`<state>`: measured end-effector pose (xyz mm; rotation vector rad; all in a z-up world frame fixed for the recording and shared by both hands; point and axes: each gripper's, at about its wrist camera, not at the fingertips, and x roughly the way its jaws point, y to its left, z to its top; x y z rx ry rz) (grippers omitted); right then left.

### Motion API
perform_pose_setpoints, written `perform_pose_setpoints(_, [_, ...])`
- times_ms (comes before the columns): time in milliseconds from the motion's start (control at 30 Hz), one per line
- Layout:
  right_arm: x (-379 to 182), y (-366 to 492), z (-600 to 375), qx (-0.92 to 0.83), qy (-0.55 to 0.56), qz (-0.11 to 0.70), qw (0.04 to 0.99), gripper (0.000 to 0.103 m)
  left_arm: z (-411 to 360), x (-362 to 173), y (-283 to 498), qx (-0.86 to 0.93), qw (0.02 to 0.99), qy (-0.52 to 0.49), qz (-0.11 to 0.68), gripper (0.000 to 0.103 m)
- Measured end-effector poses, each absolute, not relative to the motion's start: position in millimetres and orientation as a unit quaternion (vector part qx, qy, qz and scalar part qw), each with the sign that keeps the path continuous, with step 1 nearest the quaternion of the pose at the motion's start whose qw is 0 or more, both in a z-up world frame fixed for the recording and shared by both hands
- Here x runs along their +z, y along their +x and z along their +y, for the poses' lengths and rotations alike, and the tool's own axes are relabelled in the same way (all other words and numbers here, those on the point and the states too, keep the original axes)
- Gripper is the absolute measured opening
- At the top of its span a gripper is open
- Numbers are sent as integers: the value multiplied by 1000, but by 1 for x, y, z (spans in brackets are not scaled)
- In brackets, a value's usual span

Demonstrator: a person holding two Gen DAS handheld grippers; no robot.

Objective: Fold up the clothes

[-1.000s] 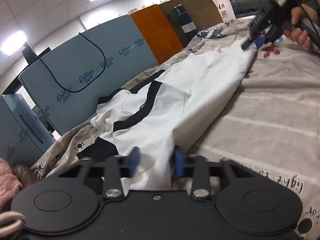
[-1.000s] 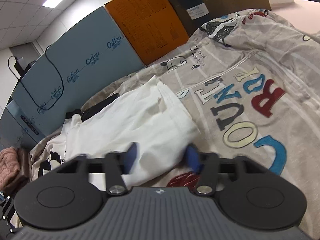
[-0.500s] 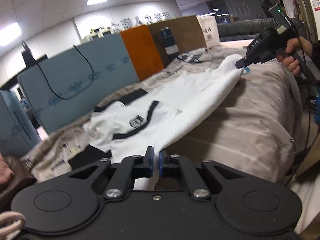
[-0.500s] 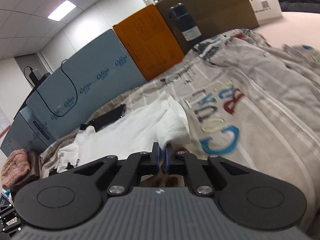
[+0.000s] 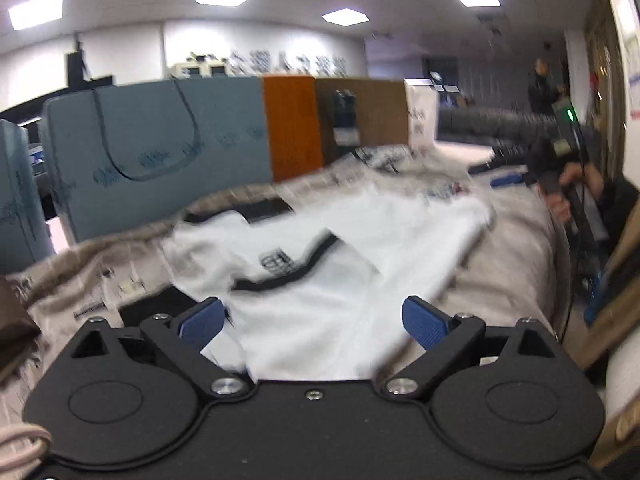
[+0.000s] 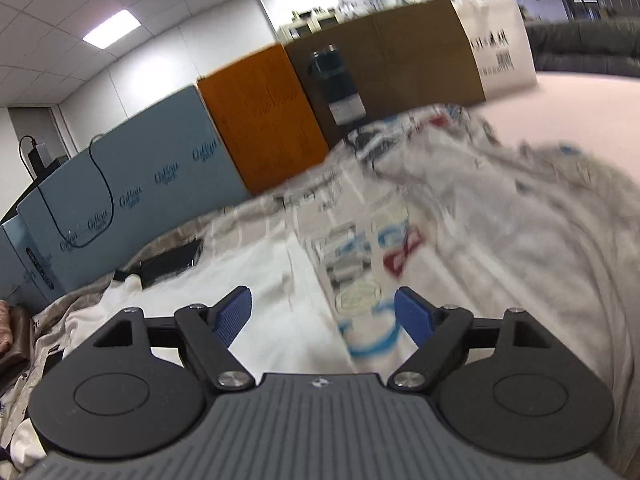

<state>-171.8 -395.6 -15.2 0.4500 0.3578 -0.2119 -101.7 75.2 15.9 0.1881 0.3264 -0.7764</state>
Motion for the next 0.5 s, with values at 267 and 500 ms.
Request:
perform_pose_setpoints(267, [18,-56,-375,60,200,202,957,78,72,51,67,-295,931,-53,208,95])
perform_pose_setpoints(500, [13,58,-339,124,187,279,934,78,13,27,182,-271,917,47,288,90])
